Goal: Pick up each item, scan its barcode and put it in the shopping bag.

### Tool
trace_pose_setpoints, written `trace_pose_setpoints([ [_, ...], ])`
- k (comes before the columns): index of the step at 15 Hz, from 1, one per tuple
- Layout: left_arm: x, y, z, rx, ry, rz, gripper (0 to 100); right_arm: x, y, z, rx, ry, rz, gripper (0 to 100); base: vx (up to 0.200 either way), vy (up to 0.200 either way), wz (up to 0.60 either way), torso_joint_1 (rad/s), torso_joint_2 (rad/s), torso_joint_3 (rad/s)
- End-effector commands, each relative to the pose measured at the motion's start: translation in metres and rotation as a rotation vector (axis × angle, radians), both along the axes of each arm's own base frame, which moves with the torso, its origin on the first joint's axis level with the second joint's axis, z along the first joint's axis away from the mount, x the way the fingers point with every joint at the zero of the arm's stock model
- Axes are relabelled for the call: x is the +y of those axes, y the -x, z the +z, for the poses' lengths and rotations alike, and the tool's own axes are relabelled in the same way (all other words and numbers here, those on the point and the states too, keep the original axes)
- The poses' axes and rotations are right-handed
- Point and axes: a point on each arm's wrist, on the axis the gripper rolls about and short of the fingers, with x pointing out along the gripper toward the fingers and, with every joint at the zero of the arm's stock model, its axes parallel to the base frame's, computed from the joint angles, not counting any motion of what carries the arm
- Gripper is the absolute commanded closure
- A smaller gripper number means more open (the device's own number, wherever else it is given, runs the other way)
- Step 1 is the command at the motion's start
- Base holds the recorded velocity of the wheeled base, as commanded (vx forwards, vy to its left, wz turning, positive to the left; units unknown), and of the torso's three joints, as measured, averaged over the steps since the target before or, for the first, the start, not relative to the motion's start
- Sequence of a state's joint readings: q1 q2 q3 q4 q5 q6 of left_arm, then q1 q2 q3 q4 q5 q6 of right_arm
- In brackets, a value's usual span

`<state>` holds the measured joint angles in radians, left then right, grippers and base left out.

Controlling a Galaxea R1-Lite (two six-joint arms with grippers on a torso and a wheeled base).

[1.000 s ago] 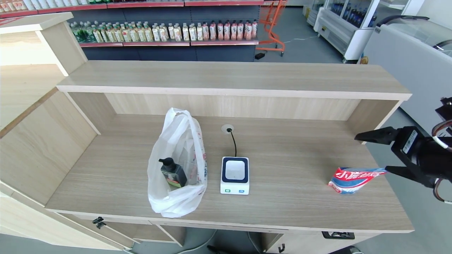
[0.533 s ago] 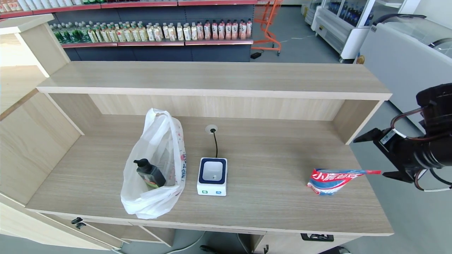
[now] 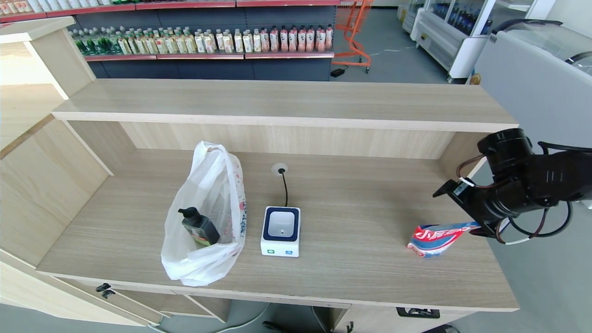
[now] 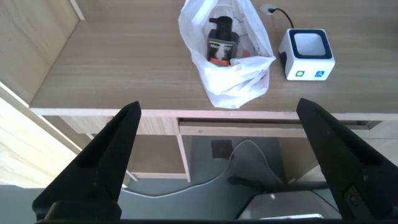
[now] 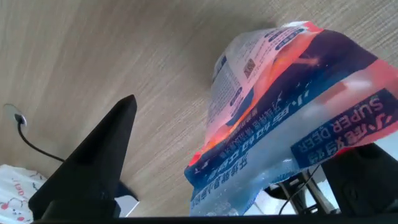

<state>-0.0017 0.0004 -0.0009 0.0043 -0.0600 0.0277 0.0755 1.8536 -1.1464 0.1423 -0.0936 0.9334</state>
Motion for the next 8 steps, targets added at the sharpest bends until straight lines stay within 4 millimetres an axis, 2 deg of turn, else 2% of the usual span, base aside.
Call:
trace_pose_setpoints([
  [1,0.0,0.0,0.0,0.002,0.0,0.0,0,0.007,-0.007,-0.021,0.066,0.003,0.017,0,0.0,0.0,0.0,0.0,0.0,0.0],
  [2,0.0,0.0,0.0,-0.001,0.0,0.0,0,0.008,-0.009,-0.027,0.081,0.006,0.017,0,0.0,0.0,0.0,0.0,0.0,0.0],
  [3,0.0,0.0,0.0,0.001,0.0,0.0,0,0.013,-0.014,-0.045,0.132,0.02,0.028,0,0.0,0.0,0.0,0.0,0.0,0.0],
  [5,0.0,0.0,0.0,0.001,0.0,0.0,0,0.024,-0.02,-0.06,0.161,0.041,0.049,0,0.0,0.0,0.0,0.0,0.0,0.0],
  [8,0.0,0.0,0.0,0.002,0.0,0.0,0,0.037,-0.033,-0.067,0.068,0.069,0.066,0,0.0,0.0,0.0,0.0,0.0,0.0],
])
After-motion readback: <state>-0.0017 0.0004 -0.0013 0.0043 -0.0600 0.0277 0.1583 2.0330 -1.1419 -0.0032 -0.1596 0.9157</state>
